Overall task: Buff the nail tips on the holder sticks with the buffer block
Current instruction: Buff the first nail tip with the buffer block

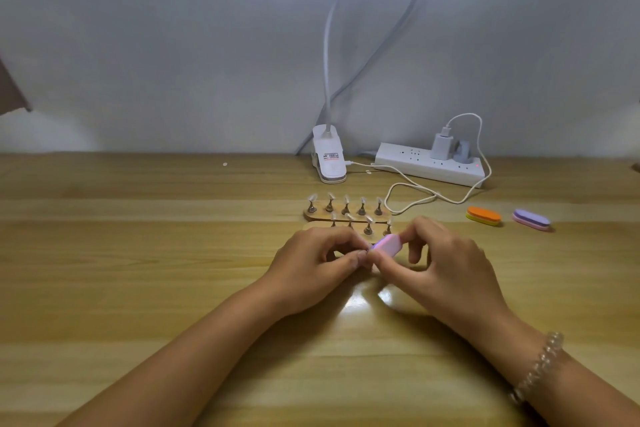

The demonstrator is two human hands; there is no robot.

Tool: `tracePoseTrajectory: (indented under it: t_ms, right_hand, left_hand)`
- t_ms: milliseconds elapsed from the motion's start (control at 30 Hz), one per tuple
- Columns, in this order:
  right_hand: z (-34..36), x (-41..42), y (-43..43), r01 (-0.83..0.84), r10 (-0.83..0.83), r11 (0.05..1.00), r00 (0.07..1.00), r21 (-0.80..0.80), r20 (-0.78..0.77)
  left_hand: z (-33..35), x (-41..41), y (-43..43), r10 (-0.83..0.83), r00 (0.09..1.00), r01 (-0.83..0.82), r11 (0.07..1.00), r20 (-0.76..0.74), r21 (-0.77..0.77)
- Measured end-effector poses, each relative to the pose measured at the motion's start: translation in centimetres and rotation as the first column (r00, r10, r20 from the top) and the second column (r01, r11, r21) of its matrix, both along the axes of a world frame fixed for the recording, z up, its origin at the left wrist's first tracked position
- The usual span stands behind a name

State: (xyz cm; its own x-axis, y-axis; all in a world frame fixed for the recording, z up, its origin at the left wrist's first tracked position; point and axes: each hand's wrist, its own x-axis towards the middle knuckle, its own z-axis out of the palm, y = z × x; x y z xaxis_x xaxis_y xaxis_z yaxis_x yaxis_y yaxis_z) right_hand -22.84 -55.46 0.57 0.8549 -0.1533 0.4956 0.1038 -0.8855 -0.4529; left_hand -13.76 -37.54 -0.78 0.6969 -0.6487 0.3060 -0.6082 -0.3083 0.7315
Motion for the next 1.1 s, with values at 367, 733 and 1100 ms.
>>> tracePoseTrajectory:
  t_ms: [367,733,1100]
  right_hand:
    - [-0.3,-0.3,0.5,-0.043,0.045,0.987,0.999,-0.152,0.014]
    - [0.0,0.2,-0.8,-0.12,0.096,0.943,0.991,0.311,0.09]
    - [-0.5,0.0,0.1,-0.176,0.177,0.984,0.983,-0.021,0.057]
  left_hand:
    - [0.2,-0.2,0.1,0.002,1.0,-0.002,1.0,0.008,0.005]
    - [0.0,-0.3,0.2,-0.035,0.993,0.026,0.997,-0.113,-0.074]
    - [0.4,-0.7,0.1,0.035,0.999,-0.04,0.99,0.035,0.135]
